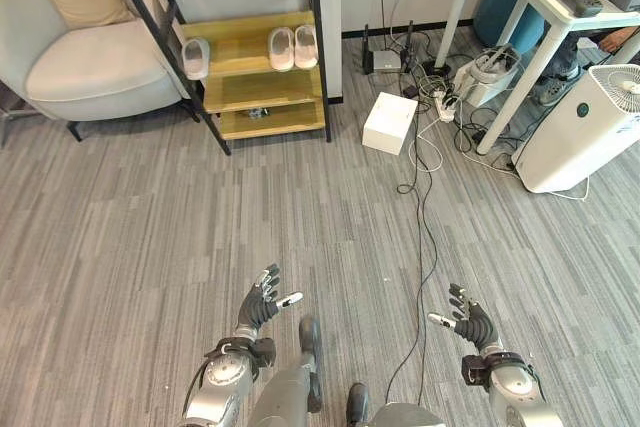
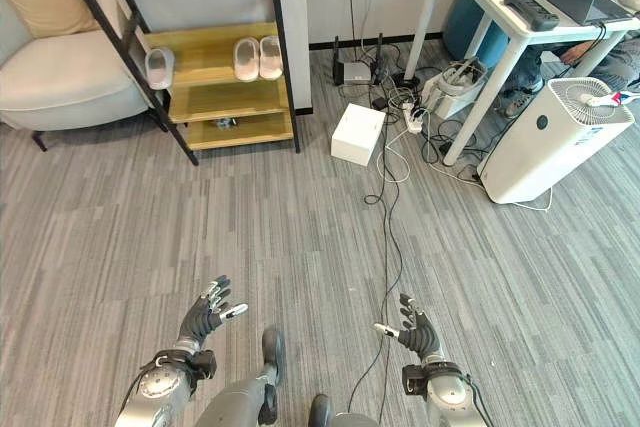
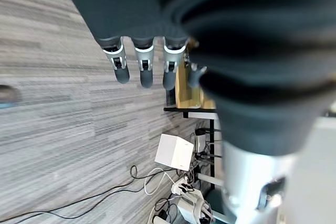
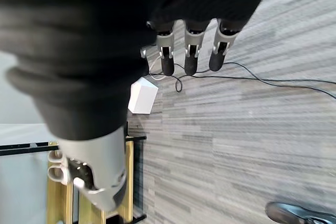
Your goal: Arrange the slippers neatly on the shoe rack.
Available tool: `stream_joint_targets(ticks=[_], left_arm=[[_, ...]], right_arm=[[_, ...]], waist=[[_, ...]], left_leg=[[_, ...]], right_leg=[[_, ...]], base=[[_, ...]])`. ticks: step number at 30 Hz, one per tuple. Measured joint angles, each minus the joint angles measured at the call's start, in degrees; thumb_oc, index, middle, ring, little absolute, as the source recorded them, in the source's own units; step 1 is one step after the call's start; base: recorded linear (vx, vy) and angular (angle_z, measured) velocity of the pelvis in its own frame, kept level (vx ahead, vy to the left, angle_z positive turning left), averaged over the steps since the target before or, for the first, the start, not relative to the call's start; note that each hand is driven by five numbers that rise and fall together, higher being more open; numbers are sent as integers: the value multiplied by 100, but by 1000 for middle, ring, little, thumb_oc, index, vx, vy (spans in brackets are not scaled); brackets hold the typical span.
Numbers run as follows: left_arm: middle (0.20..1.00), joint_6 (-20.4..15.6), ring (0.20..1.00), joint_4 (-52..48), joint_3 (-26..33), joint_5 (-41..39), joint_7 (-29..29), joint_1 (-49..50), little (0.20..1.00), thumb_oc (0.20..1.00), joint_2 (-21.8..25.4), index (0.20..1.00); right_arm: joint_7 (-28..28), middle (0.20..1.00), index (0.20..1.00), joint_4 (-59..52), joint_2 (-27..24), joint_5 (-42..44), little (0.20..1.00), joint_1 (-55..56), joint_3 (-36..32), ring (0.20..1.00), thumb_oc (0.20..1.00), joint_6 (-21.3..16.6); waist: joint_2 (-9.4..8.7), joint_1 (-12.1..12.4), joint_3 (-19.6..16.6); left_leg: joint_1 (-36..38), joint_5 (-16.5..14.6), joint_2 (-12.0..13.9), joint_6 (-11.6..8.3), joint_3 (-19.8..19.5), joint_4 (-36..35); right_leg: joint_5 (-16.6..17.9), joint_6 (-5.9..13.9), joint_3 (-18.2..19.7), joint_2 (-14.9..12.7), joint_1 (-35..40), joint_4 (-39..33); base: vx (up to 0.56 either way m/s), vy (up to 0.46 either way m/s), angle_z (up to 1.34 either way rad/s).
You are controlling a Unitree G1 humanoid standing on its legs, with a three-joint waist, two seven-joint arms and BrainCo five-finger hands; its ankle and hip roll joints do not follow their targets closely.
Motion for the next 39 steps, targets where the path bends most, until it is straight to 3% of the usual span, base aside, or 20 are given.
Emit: stream_joint_targets(ticks=[2, 3, 4, 8, 11, 13, 14, 17, 20, 21, 22, 24, 25, 28, 29, 31, 33, 34, 36, 39], left_arm=[[1000, -4, 1000, -18, 90, 0, 1, 102, 1000, 1000, 9, 1000], [1000, -3, 1000, 5, 148, 0, 3, 165, 1000, 1000, 8, 1000], [1000, 34, 1000, -30, 166, -2, 9, 185, 1000, 1000, 33, 1000], [1000, 76, 1000, 34, 154, 3, 11, 129, 1000, 1000, 164, 1000], [1000, 83, 1000, 116, 134, 3, 3, -4, 1000, 1000, 246, 1000], [1000, 69, 1000, 84, -34, 2, -5, -68, 1000, 1000, 268, 1000], [1000, 81, 1000, 108, -66, 3, -5, -55, 1000, 1000, 271, 1000], [1000, 91, 1000, 83, -170, 5, -11, -31, 1000, 1000, 274, 1000], [1000, 103, 1000, 21, -280, 23, -56, 22, 1000, 1000, 323, 1000], [1000, 103, 1000, -71, -278, 34, -73, 35, 1000, 1000, 344, 1000], [1000, 94, 1000, -90, -269, 54, -82, -2, 1000, 1000, 379, 1000], [1000, 99, 1000, -105, -262, 116, -100, -52, 1000, 1000, 381, 1000], [1000, 97, 1000, -110, -259, 224, -121, -78, 1000, 1000, 383, 1000], [1000, 98, 1000, -114, -274, 222, -213, -37, 1000, 1000, 253, 1000], [1000, 94, 1000, -122, -277, 223, -221, -16, 1000, 1000, 220, 1000], [1000, 99, 1000, -106, -266, 217, -220, 21, 1000, 1000, 48, 1000], [1000, 100, 1000, -107, -264, 211, -219, 25, 1000, 1000, 38, 1000], [1000, 91, 1000, -114, -265, 209, -219, 52, 1000, 1000, 27, 1000], [1000, 92, 1000, -106, -250, 154, -218, 120, 1000, 1000, 72, 1000], [1000, 94, 1000, -111, -216, 116, -207, 99, 1000, 1000, 121, 1000]], right_arm=[[10, 1000, 1000, 3, -43, -6, 1000, -24, 1, 1000, 1000, 8], [12, 1000, 1000, 37, -17, -7, 1000, -27, 1, 1000, 1000, 8], [21, 1000, 1000, 34, 31, -16, 1000, -25, -17, 1000, 1000, 15], [90, 1000, 1000, 14, 286, -119, 1000, -14, 74, 1000, 1000, 25], [162, 1000, 1000, -29, 341, -135, 1000, -139, 221, 1000, 1000, 16], [171, 1000, 1000, 27, 358, -228, 1000, -106, 212, 1000, 1000, 20], [170, 1000, 1000, 41, 368, -229, 1000, -120, 212, 1000, 1000, 28], [171, 1000, 1000, 29, 343, -230, 1000, -56, 211, 1000, 1000, 34], [208, 1000, 1000, 46, 335, -228, 1000, 14, 235, 1000, 1000, 36], [225, 1000, 1000, 40, 338, -228, 1000, 22, 225, 1000, 1000, 41], [226, 1000, 1000, 40, 337, -228, 1000, -37, 226, 1000, 1000, 39], [224, 1000, 1000, 52, 323, -232, 1000, -65, 213, 1000, 1000, 51], [226, 1000, 1000, 53, 326, -233, 1000, -83, 216, 1000, 1000, 53], [228, 1000, 1000, 188, 315, -231, 1000, -10, 206, 1000, 1000, 56], [230, 1000, 1000, 209, 297, -231, 1000, 40, 204, 1000, 1000, 64], [230, 1000, 1000, 271, 185, -215, 1000, 48, 196, 1000, 1000, 62], [232, 1000, 1000, 277, 187, -210, 1000, 51, 203, 1000, 1000, 60], [232, 1000, 1000, 264, 147, -204, 1000, 58, 203, 1000, 1000, 50], [223, 1000, 1000, 247, 103, -105, 1000, 19, 205, 1000, 1000, 38], [225, 1000, 1000, 192, 105, -93, 1000, -57, 193, 1000, 1000, 34]], waist=[[40, 38, -75], [15, 35, -90], [17, 23, -119], [-75, 78, -262], [-99, 107, -369], [-68, 165, -430], [-49, 201, -437], [104, 175, -462], [429, 192, -370], [444, 240, -363], [450, 259, -351], [468, 238, -343], [430, 253, -338], [418, 198, -355], [343, 209, -396], [488, 223, -460], [372, 288, -407], [260, 388, -367], [307, 403, -390], [154, 345, -299]], left_leg=[[90, -51, -66, 89, 9, 95], [112, 247, -103, 266, 13, 132], [275, 830, -164, 687, -13, 174], [842, 401, -371, 537, -33, 137], [1240, 128, -580, 635, -155, 52], [1655, -267, -758, 941, -179, 37], [1728, -113, -785, 911, -144, 46], [2005, -228, -748, 923, -276, 28], [2307, -395, -334, 638, -313, 67], [2374, -399, -236, 629, -275, 75], [2423, -432, -185, 573, -295, 74], [2490, -621, -114, 261, -257, 70], [2565, -623, -132, 258, -152, 90], [2930, -739, -212, 80, -237, 104], [3012, -743, -312, 76, -190, 126], [2993, -904, -200, -181, -330, 437], [2619, -1017, -254, -317, -283, 1529], [2054, -1108, -253, -377, -155, 2838], [1417, -1411, 79, -528, -134, 3778], [1055, -1496, 414, -495, -38, 2881]], right_leg=[[-378, 43, 155, 22, 335, 3], [-482, 57, 226, 18, 411, 51], [-672, 233, 271, -118, 361, 460], [-993, 468, 311, -554, -186, 2224], [-875, 740, 341, -1043, -1257, 4507], [-856, 752, 333, -1532, -2065, 5944], [-882, 713, 338, -1681, -2228, 6171], [-993, 622, 255, -1792, -2681, 6021], [-1032, 338, -232, -1384, -2944, 3872], [-917, 417, -156, -1094, -2841, 2913], [-558, 186, -160, -849, -2928, 2245], [-180, 192, -143, -572, -2987, 1582], [200, -33, -147, -413, -2996, 1203], [520, -200, -97, -247, -2656, 1011], [1014, -531, 47, -267, -2515, 839], [1106, -630, 6, -191, -2307, 756], [1102, -637, 67, -197, -1907, 392], [1131, -760, 232, -193, -1636, 178], [1111, -976, 233, -23, -1369, -4], [1047, -948, 168, -10, -1208, -2]], base=[[465, 117, -36], [714, 259, -22], [553, 212, -5], [506, 236, -11], [389, 204, 9], [315, 147, 8], [287, 84, 2], [227, -7, 18], [232, -154, 20], [347, -245, 5], [253, -179, 7], [299, -195, 10], [438, -262, 4], [404, -258, 29], [399, -290, 20], [321, -243, 24], [224, -171, 20], [192, -141, 0], [210, -106, -10], [188, -42, -2]])
